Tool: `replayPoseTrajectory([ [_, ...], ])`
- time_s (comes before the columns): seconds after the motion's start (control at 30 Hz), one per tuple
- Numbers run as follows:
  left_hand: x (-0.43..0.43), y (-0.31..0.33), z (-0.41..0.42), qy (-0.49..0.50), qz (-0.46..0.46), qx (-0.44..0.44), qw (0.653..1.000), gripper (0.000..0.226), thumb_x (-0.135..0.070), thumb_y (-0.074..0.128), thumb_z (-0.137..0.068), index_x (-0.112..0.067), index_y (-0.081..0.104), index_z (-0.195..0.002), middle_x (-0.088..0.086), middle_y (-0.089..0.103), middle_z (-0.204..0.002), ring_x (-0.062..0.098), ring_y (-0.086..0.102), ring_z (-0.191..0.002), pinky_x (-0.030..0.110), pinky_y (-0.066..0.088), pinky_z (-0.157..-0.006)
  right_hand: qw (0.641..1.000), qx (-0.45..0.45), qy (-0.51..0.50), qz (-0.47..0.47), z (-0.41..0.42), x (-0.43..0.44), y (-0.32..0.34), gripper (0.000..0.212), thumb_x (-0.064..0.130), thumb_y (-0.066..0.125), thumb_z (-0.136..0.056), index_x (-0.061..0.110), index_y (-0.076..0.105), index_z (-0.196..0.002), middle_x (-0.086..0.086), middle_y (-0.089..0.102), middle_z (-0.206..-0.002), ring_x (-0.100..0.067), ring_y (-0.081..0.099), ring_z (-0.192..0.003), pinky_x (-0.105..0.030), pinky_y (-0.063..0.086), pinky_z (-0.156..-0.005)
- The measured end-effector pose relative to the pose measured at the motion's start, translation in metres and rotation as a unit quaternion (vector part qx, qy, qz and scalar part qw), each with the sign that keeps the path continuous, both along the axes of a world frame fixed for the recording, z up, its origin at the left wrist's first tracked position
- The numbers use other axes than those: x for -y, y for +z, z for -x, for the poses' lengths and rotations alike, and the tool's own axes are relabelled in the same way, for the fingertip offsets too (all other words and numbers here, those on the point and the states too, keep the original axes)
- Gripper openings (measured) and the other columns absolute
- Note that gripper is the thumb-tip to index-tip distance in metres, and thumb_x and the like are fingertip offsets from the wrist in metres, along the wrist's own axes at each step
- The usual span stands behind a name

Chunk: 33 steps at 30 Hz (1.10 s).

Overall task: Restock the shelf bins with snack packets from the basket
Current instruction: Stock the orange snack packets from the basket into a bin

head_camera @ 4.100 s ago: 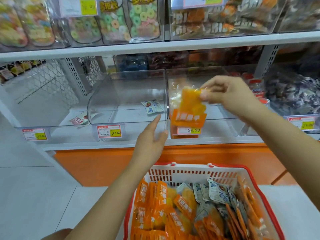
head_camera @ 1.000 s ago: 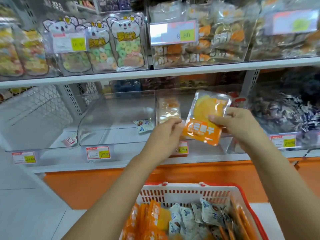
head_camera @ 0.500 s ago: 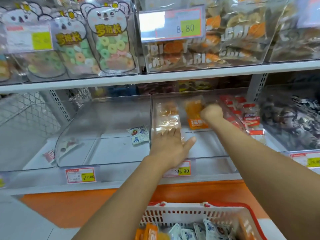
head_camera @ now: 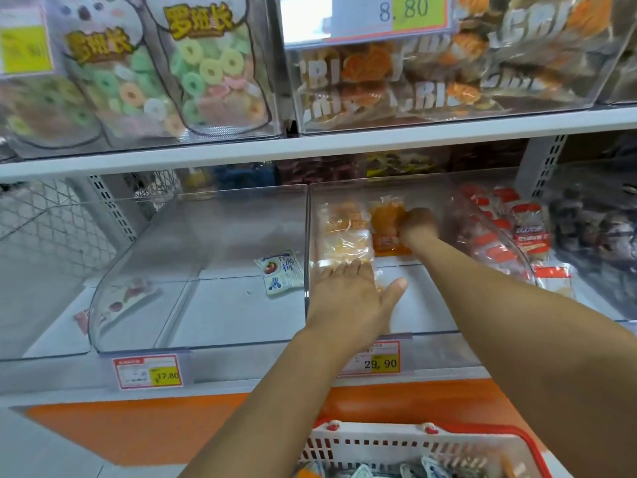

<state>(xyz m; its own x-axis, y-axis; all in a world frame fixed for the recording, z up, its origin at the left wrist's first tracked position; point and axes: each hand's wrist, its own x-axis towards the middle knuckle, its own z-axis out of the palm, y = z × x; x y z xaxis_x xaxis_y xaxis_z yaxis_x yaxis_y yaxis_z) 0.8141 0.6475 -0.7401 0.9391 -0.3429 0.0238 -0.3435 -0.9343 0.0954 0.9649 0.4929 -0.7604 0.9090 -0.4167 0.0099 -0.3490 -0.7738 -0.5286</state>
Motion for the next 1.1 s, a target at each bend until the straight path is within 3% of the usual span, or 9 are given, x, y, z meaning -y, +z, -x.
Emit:
replayPoseTrajectory([
  [0.2, 0.0, 0.001, 0.002, 0.002, 0.003, 0.0, 1.0, 0.069, -0.058, 0.015, -0.097, -0.011, 0.031, -0.145, 0.009, 0.033, -0.152, 0.024, 0.028, -0.139, 0.036, 0.018, -0.114, 0.994, -0.075, 0.064, 0.05, 0.016, -0.016, 0.004, 0.04, 0.026, 0.04, -0.099, 0.005, 0.044, -0.133, -0.016, 0.049, -0.134, -0.029, 0.048, -0.123, -0.033, 0.035, -0.102],
  [0.37, 0.0, -0.001, 0.002, 0.005, 0.013, 0.011, 1.0, 0.068, -0.058, 0.017, -0.097, -0.011, 0.033, -0.145, 0.009, 0.034, -0.151, 0.023, 0.028, -0.139, 0.035, 0.016, -0.114, 0.982, -0.152, 0.107, 0.036, 0.03, -0.018, 0.016, 0.041, 0.033, 0.036, -0.102, 0.005, 0.046, -0.13, -0.001, 0.048, -0.13, -0.026, 0.047, -0.126, -0.034, 0.036, -0.108],
  [0.47, 0.0, -0.003, 0.003, 0.001, 0.022, 0.017, 1.0, 0.069, -0.058, 0.017, -0.097, -0.011, 0.031, -0.146, 0.008, 0.033, -0.152, 0.022, 0.027, -0.14, 0.036, 0.014, -0.116, 0.98, -0.16, 0.108, 0.052, 0.036, -0.011, 0.015, 0.036, 0.03, 0.04, -0.101, 0.009, 0.052, -0.128, -0.01, 0.054, -0.131, -0.025, 0.051, -0.124, -0.033, 0.04, -0.104],
  [0.57, 0.0, -0.005, 0.001, -0.001, 0.033, 0.022, 0.999, 0.068, -0.058, 0.017, -0.097, -0.012, 0.032, -0.145, 0.008, 0.036, -0.151, 0.022, 0.029, -0.139, 0.035, 0.013, -0.116, 0.982, -0.13, 0.118, 0.07, 0.045, -0.007, 0.019, 0.025, 0.022, 0.039, -0.1, 0.012, 0.053, -0.118, -0.011, 0.055, -0.12, -0.025, 0.052, -0.122, -0.03, 0.041, -0.095],
  [0.67, -0.002, -0.007, 0.003, -0.005, 0.073, 0.042, 0.996, 0.066, -0.057, 0.022, -0.098, -0.013, 0.035, -0.145, 0.007, 0.04, -0.148, 0.021, 0.033, -0.137, 0.034, 0.016, -0.115, 0.992, -0.05, 0.107, 0.055, 0.064, -0.004, 0.031, 0.028, 0.016, 0.042, -0.098, 0.001, 0.055, -0.118, -0.016, 0.057, -0.12, -0.028, 0.056, -0.113, -0.029, 0.043, -0.087],
  [0.8, -0.013, -0.006, 0.039, -0.077, 0.249, 0.144, 0.955, 0.052, -0.046, 0.034, -0.096, -0.015, 0.046, -0.137, 0.001, 0.046, -0.142, 0.014, 0.037, -0.132, 0.027, 0.026, -0.111, 0.988, 0.116, 0.098, -0.025, 0.121, 0.001, 0.047, 0.034, 0.027, 0.056, -0.092, 0.006, 0.055, -0.065, -0.011, 0.054, -0.07, -0.03, 0.055, -0.076, -0.03, 0.037, -0.066],
  [0.93, -0.038, -0.031, 0.112, -0.072, 0.354, 0.233, 0.903, 0.025, -0.032, 0.042, -0.094, -0.015, 0.059, -0.103, -0.005, 0.055, -0.101, 0.006, 0.047, -0.097, 0.014, 0.036, -0.082, 0.962, 0.206, 0.175, -0.049, 0.205, -0.008, 0.046, 0.05, 0.032, 0.055, -0.094, -0.005, 0.051, -0.06, -0.018, 0.049, -0.058, -0.022, 0.043, -0.057, -0.029, 0.029, -0.052],
  [1.0, -0.055, -0.058, 0.137, -0.046, 0.324, 0.192, 0.925, 0.022, -0.031, 0.042, -0.095, -0.018, 0.054, -0.082, -0.009, 0.049, -0.079, 0.005, 0.042, -0.077, 0.018, 0.032, -0.067, 0.952, 0.192, 0.23, -0.053, 0.237, -0.018, 0.032, 0.053, 0.033, 0.055, -0.095, -0.003, 0.048, -0.057, -0.02, 0.046, -0.056, -0.018, 0.038, -0.053, -0.024, 0.024, -0.048],
  [1.1, -0.081, -0.104, 0.162, -0.011, 0.177, 0.024, 0.984, 0.029, -0.032, 0.044, -0.098, -0.022, 0.048, -0.072, -0.012, 0.045, -0.066, 0.005, 0.04, -0.06, 0.022, 0.027, -0.053, 0.947, 0.081, 0.304, -0.07, 0.267, -0.031, -0.002, 0.049, 0.038, 0.057, -0.093, 0.005, 0.049, -0.057, -0.006, 0.042, -0.053, -0.013, 0.038, -0.05, -0.02, 0.027, -0.048],
])
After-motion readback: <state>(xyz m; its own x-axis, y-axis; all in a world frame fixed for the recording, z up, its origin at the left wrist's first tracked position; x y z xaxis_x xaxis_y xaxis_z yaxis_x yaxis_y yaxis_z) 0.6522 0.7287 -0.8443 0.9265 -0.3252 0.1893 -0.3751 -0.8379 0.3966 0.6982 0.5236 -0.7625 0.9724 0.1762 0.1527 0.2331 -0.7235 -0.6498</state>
